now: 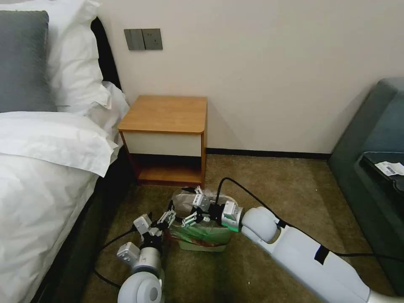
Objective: Pick up the garbage bag from the table and place it over the trash can.
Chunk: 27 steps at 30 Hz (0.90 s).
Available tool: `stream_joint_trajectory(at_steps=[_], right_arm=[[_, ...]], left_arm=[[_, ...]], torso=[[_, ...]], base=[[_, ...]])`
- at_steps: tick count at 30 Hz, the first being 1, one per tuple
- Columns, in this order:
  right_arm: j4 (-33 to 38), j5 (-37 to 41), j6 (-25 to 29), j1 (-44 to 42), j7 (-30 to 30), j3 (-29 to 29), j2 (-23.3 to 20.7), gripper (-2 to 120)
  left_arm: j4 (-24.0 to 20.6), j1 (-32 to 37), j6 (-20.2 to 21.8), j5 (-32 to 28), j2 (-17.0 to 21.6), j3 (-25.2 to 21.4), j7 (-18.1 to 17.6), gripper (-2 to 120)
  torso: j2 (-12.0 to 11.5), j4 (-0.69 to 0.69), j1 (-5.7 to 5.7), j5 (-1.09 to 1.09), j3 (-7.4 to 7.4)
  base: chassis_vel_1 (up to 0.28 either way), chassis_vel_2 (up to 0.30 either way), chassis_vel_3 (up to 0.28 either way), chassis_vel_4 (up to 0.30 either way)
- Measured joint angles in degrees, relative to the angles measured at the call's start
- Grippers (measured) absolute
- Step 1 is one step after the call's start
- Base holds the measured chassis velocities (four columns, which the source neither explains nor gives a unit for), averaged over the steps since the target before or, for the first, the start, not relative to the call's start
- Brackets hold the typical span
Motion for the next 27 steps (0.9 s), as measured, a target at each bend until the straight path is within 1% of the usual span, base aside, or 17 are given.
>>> stream_joint_trajectory(at_steps=[5,11,16,18,19,21,22,23,25,26,27], right_arm=[[-2.11,-1.4,0.45,0.67,-0.24,-0.8,0.96,100],[-3.32,-2.2,1.04,0.26,-0.49,-0.74,1.03,100],[-2.88,-2.34,1.34,-0.55,-0.53,0.92,0.78,100],[-1.52,-2.34,1.41,-1.42,-0.46,2.78,0.41,100],[-1.52,-2.34,1.41,-1.42,-0.46,2.78,0.41,100],[0.54,-2.31,1.59,-3.34,-0.24,5.37,-0.3,100],[2.14,-2.29,1.76,-5.17,0.03,7.75,-0.86,100],[2.14,-2.29,1.76,-5.17,0.03,7.75,-0.86,100],[4.84,-2.22,2.04,-8.45,1.66,11.64,-1.82,100],[6.5,-2.17,2.08,-10.53,3.61,14.09,-2.26,100],[6.5,-2.17,2.08,-10.53,3.61,14.09,-2.26,100]], left_arm=[[-0.32,0.2,0.04,-0.04,-0.11,0.2,-0.03,100],[-1.21,0.22,0.05,-0.11,-0.17,0.01,-0.09,100],[-1.83,0.28,-0.14,0.4,-0.22,-0.77,-0.09,100],[-2.24,0.43,-0.4,1.26,-0.21,-1.15,0.29,100],[-2.24,0.43,-0.4,1.26,-0.21,-1.15,0.29,100],[-2.73,0.43,-0.59,2.23,0.24,-1.58,1.26,100],[-2.83,0.02,-0.68,2.81,0.99,-1.99,2.36,100],[-2.83,0.02,-0.68,2.81,0.99,-1.99,2.36,100],[-2.58,-1.4,-1.17,3.53,2.62,-2.77,4.14,100],[-1.92,-2.3,-2.49,3.74,3.57,-3.16,5.52,100],[-1.92,-2.3,-2.49,3.74,3.57,-3.16,5.52,100]], torso=[[0.0,0.0,0.0,0.0,0.0],[0.0,0.0,0.0,0.0,0.0],[0.0,0.0,0.0,0.0,0.0],[0.0,0.0,0.0,0.0,0.0],[0.0,0.0,0.0,0.0,0.0],[0.0,0.01,0.0,0.0,0.0],[0.0,0.01,0.0,0.01,0.0],[0.0,0.01,0.0,0.01,0.0],[0.0,-0.01,0.0,0.0,0.0],[0.0,0.0,0.0,0.01,0.0],[0.0,0.0,0.0,0.01,0.0]], base=[[0.0,0.0,0.0,0.0],[0.0,0.0,0.0,0.0],[0.0,0.0,0.0,0.0],[0.0,0.0,0.0,0.0],[0.0,0.0,0.0,0.0],[0.0,0.0,0.0,0.0],[0.0,0.0,0.0,0.0],[0.0,0.0,0.0,0.0],[0.0,0.0,0.0,0.0],[0.0,0.0,0.0,0.0],[0.0,0.0,0.0,0.0]])
